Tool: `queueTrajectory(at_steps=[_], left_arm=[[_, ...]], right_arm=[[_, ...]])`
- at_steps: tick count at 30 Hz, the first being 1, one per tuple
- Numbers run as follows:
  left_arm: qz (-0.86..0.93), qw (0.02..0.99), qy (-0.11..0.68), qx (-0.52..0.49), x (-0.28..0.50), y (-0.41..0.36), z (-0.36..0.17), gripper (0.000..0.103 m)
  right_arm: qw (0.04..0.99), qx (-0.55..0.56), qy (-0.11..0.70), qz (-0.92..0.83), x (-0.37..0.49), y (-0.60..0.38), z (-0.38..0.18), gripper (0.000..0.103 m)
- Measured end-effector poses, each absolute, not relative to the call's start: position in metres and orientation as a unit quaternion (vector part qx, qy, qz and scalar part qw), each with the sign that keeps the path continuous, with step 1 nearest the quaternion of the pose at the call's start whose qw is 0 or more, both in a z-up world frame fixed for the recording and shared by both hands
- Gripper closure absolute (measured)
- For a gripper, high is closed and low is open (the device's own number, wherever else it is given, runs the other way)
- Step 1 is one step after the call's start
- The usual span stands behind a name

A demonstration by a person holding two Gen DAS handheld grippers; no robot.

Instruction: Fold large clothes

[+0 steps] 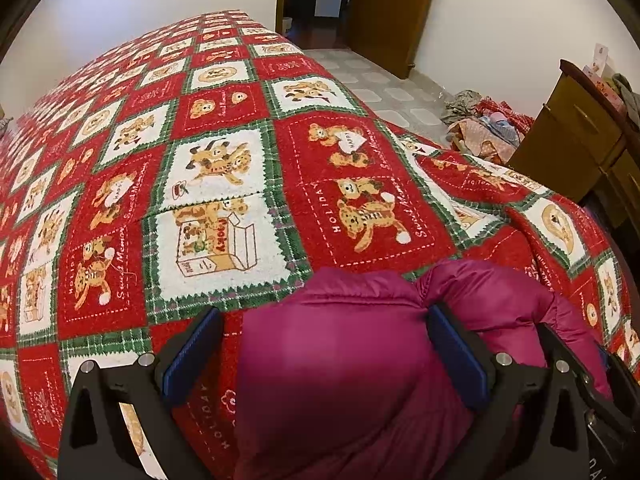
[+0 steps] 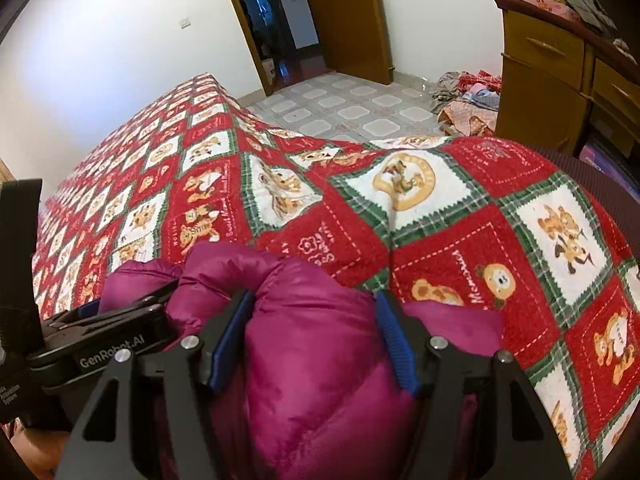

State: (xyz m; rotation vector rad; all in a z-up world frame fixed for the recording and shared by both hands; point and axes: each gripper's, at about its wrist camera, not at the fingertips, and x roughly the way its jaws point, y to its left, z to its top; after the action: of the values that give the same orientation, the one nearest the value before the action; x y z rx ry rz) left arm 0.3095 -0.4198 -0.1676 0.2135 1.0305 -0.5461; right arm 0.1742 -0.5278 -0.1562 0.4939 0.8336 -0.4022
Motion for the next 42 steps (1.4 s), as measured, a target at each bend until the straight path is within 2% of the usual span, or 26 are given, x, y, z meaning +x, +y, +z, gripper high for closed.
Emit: queueTrajectory(at_steps=[8, 12, 17, 20, 22, 24, 28, 35, 37, 39, 42], left_arm=[[-0.252, 0.832, 0.481, 0.114, 0.312, -0.425, -0.169, 0.001], [-0.287, 0.810, 0.502, 0.099, 0.321, -0.416, -0.163, 0.001], [-0.296, 0.831, 0.465, 0.075, 0.295, -0.352, -0.118, 0.001], [-0.311, 0.818, 0.481, 0.060, 0.269, -0.321, -0.113, 0.001], [-0.329, 0.806, 0.490, 0.053, 0.253, -0.312, -0.114, 0.001], [-0.343, 0.802, 0.486, 0.053, 0.241, -0.313, -0.114, 0.001], [-0.351, 0.804, 0.477, 0.060, 0.221, -0.320, -0.118, 0.001], [-0.336, 0.822, 0.449, 0.094, 0.204, -0.333, -0.127, 0.001], [-0.333, 0.823, 0.449, 0.101, 0.205, -0.333, -0.132, 0.001], [-0.332, 0.822, 0.451, 0.102, 0.207, -0.333, -0.138, 0.001], [-0.333, 0.822, 0.453, 0.094, 0.209, -0.333, -0.144, 0.001]], right_arm=[[0.864, 0.232, 0.398, -0.203, 0.177, -0.527, -0.158, 0.035], [0.863, 0.238, 0.395, -0.204, 0.174, -0.530, -0.159, 0.033], [0.864, 0.242, 0.390, -0.207, 0.170, -0.531, -0.158, 0.031], [0.864, 0.262, 0.384, -0.192, 0.166, -0.535, -0.156, 0.031], [0.859, 0.283, 0.382, -0.188, 0.154, -0.539, -0.145, 0.032], [0.872, 0.298, 0.344, -0.182, 0.122, -0.534, -0.118, 0.032], [0.888, 0.255, 0.347, -0.164, 0.073, -0.496, -0.093, 0.032], [0.880, 0.229, 0.374, -0.181, 0.051, -0.460, -0.136, 0.032], [0.877, 0.230, 0.374, -0.193, 0.053, -0.461, -0.146, 0.030], [0.869, 0.252, 0.378, -0.195, 0.056, -0.468, -0.156, 0.023], [0.867, 0.263, 0.377, -0.192, 0.058, -0.472, -0.158, 0.023]])
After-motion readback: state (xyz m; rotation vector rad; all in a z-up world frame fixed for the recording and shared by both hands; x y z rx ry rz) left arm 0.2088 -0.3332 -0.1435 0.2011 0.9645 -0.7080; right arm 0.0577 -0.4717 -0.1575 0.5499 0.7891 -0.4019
